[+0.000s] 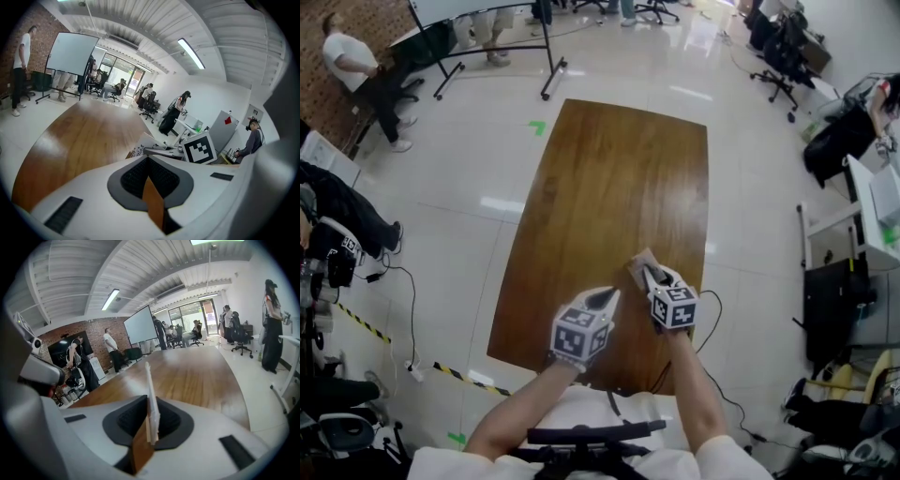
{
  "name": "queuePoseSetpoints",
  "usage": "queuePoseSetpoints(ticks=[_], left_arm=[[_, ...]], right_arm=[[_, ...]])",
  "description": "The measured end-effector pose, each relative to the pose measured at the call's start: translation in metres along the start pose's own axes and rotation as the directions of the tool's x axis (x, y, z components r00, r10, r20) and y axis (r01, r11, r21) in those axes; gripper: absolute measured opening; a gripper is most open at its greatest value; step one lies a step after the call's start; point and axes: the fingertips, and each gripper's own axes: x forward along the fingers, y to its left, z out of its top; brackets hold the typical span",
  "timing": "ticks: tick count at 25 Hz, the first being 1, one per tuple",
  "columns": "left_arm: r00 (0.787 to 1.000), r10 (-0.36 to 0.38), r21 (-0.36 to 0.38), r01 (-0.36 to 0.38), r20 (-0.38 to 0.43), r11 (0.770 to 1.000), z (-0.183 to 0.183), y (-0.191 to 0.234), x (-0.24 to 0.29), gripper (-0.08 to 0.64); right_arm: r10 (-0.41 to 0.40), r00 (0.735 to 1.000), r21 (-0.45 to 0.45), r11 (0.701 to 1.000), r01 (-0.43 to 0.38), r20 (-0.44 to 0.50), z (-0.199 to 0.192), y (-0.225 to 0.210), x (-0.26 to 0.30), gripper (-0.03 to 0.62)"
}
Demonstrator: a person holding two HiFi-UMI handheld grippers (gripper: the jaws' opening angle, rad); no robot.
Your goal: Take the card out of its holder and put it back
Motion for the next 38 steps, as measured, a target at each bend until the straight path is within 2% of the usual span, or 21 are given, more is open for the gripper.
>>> queuePoseSetpoints(ticks=[6, 16, 30, 38], left_arm=[[1.0, 0.005, -0.006, -0.005, 0.003, 1.0, -0.001, 0.002, -0.001, -0.006], [1.0, -0.001, -0.006, 0.001, 0.007, 1.0, -0.002, 0.0, -0.004, -0.006], [0.999, -0.034, -0.015, 0.035, 0.016, 0.999, -0.004, -0.009, -0.011, -0.006], [0.998, -0.047, -0.012, 0.047, 0.037, 0.999, -0.004, -0.008, -0.026, -0.006]], right_arm=[[-0.004, 1.0, -0.033, 0.999, 0.004, -0.005, -0.001, 0.002, 0.001, 0.025], [-0.008, 0.999, -0.068, 0.998, 0.01, 0.035, 0.015, 0.006, -0.009, 0.023], [-0.003, 0.993, -0.119, 0.993, 0.018, 0.12, 0.061, 0.013, -0.039, 0.023], [0.016, 0.981, -0.111, 0.994, 0.006, 0.192, 0.087, 0.032, -0.066, 0.02]])
